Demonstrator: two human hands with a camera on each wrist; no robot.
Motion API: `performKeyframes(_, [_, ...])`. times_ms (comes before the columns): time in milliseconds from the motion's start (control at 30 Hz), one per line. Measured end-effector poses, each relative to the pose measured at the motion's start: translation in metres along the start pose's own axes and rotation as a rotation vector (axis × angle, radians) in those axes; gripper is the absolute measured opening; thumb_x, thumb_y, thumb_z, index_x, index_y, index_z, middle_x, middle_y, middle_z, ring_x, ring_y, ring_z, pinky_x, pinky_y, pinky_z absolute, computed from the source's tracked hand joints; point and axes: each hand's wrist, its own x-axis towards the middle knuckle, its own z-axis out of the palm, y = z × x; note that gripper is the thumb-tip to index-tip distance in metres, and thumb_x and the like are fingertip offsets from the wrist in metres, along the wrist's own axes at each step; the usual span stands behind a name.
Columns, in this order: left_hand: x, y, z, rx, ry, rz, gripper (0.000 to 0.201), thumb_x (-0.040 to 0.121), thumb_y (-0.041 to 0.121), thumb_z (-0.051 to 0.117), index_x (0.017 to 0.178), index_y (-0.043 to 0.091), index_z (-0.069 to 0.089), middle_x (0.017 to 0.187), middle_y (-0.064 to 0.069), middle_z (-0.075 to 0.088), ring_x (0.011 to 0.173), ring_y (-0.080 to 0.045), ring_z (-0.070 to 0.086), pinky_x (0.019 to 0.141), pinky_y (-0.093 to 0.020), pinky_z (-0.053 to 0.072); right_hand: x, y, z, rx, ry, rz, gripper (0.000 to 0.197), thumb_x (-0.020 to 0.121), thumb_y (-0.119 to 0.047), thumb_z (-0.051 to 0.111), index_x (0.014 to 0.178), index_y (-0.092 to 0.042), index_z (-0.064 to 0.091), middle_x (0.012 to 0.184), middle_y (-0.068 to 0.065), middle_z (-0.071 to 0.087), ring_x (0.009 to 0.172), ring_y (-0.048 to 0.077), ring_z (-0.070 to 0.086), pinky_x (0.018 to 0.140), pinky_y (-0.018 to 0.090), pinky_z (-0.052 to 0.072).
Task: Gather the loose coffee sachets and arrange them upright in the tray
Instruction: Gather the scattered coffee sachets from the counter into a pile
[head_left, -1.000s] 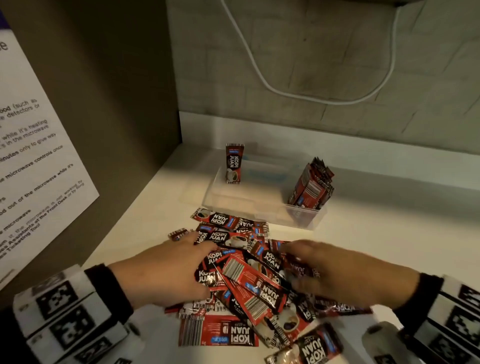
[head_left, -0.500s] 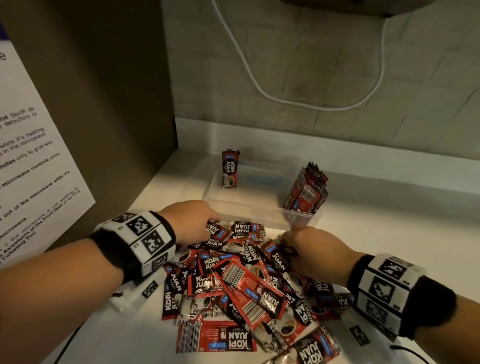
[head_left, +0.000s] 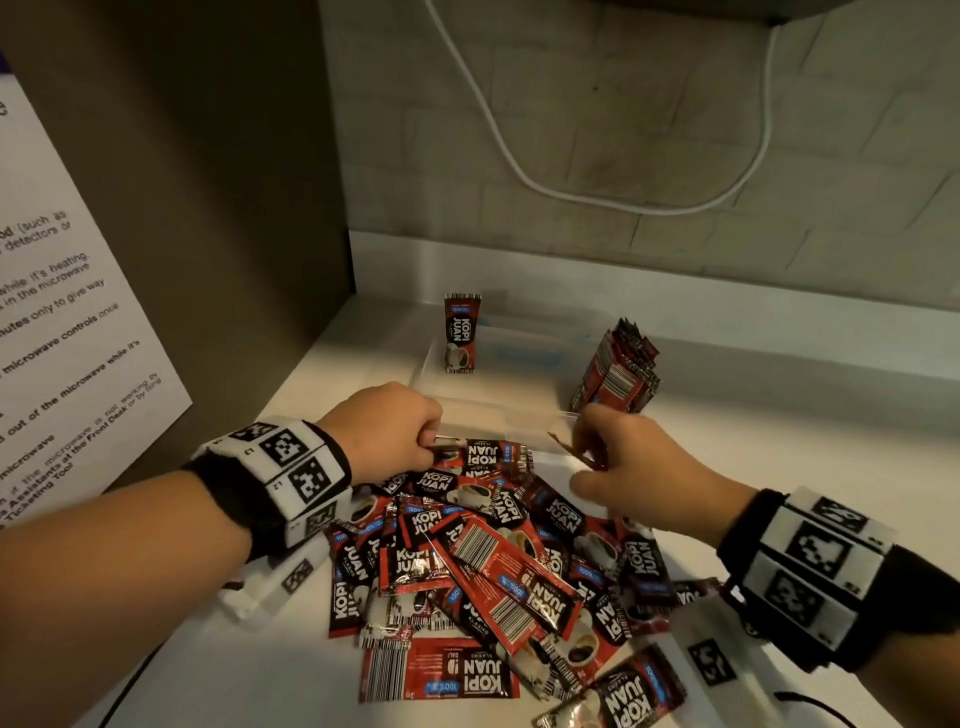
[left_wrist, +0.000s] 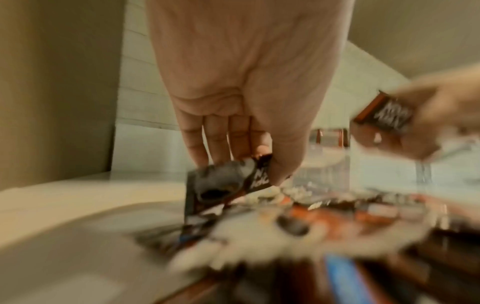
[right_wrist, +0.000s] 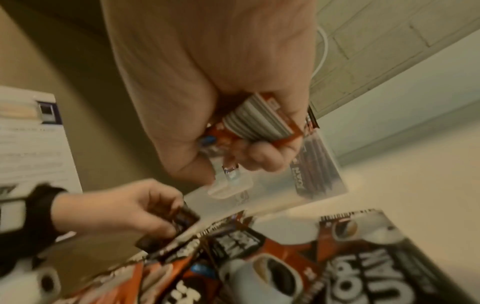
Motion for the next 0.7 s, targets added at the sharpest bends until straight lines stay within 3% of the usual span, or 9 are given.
performKeyframes(100, [-0.004,0.004,-0.01,-0.12,0.04,0.023,0.02,0.085,0.022,0.062,0.072,0.021,0.047,0.069,0.005,0.053,0.063,-0.013,0.046,0.056,-0.027,0.034,0.003,0.001,0.014,-0.134,-0.206,0.057,0.045,0.073,-0.038,0.078,0.106,-0.017,0.056,0.09,-0.008,0.053,0.08,0.01,0.053,0.061,0.016,0.041])
performKeyframes(167, [-0.006,0.011,-0.019,-0.212,0.061,0.081,0.023,0.089,0.018,0.054,0.073,0.02,0.039,0.07,-0.001,0.053,0.062,-0.018,0.045,0.056,-0.031,0.035,0.005,0.001,0.022,-0.156,-0.261,0.081,0.039,0.072,-0.04,0.08,0.096,-0.019,0.058,0.089,-0.007,0.058,0.079,0.011,0.055,0.06,0.016,0.04])
performKeyframes(267, [-0.01,0.018,-0.022,-0.313,0.039,0.169,0.018,0.093,0.012,0.044,0.082,0.023,0.034,0.077,-0.008,0.057,0.066,-0.025,0.05,0.059,-0.04,0.04,0.006,-0.001,0.023,-0.066,-0.195,0.064,0.026,0.076,-0.033,0.078,0.087,-0.018,0.06,0.085,-0.005,0.064,0.074,0.011,0.058,0.063,0.019,0.045])
performKeyframes(333, [-0.013,0.021,-0.017,-0.277,-0.049,0.171,0.015,0.093,0.019,0.051,0.095,0.026,0.038,0.083,-0.003,0.058,0.067,-0.017,0.049,0.06,-0.035,0.042,0.005,-0.005,0.016,0.034,-0.103,0.066,0.021,0.079,-0.029,0.077,0.088,-0.015,0.063,0.086,-0.002,0.066,0.076,0.018,0.063,0.067,0.025,0.052])
performKeyframes(400, [-0.013,0.022,-0.009,-0.152,-0.185,0.137,0.033,0.088,0.034,0.064,0.114,0.025,0.044,0.101,0.004,0.06,0.082,-0.011,0.056,0.069,-0.028,0.048,0.003,-0.007,0.004,0.14,-0.038,0.1,0.022,0.083,-0.024,0.073,0.097,-0.01,0.064,0.091,0.005,0.069,0.081,0.022,0.067,0.076,0.034,0.057])
performKeyframes(467, [-0.008,0.021,-0.001,0.014,-0.256,0.134,0.052,0.082,0.048,0.068,0.123,0.022,0.05,0.112,0.006,0.055,0.097,-0.011,0.054,0.08,-0.027,0.048,-0.003,-0.007,-0.011,0.251,0.01,0.135,0.014,0.087,-0.021,0.067,0.098,-0.013,0.063,0.09,0.007,0.069,0.084,0.022,0.067,0.08,0.037,0.056])
performKeyframes(567, [-0.001,0.019,0.003,0.063,-0.244,0.144,0.056,0.078,0.055,0.069,0.121,0.022,0.053,0.109,0.007,0.048,0.095,-0.01,0.048,0.077,-0.026,0.042,-0.015,-0.003,-0.03,0.381,0.024,0.167,0.01,0.093,-0.016,0.059,0.103,-0.018,0.058,0.088,0.009,0.07,0.074,0.022,0.07,0.069,0.038,0.059])
performKeyframes(633, [0.002,0.02,0.002,0.046,-0.233,0.138,0.059,0.075,0.054,0.073,0.122,0.025,0.053,0.105,0.009,0.047,0.095,-0.011,0.047,0.077,-0.027,0.041,-0.023,0.005,-0.035,0.361,-0.032,0.198,0.011,0.096,-0.013,0.054,0.104,-0.02,0.053,0.086,0.011,0.068,0.06,0.017,0.065,0.051,0.028,0.054])
performKeyframes(700, [0.003,0.021,-0.002,0.053,-0.223,0.144,0.056,0.074,0.053,0.074,0.119,0.026,0.055,0.1,0.011,0.049,0.093,-0.01,0.049,0.077,-0.027,0.042,-0.027,0.016,-0.032,0.223,-0.119,0.23,0.012,0.096,-0.013,0.052,0.106,-0.019,0.053,0.086,0.009,0.066,0.058,0.013,0.057,0.047,0.021,0.046])
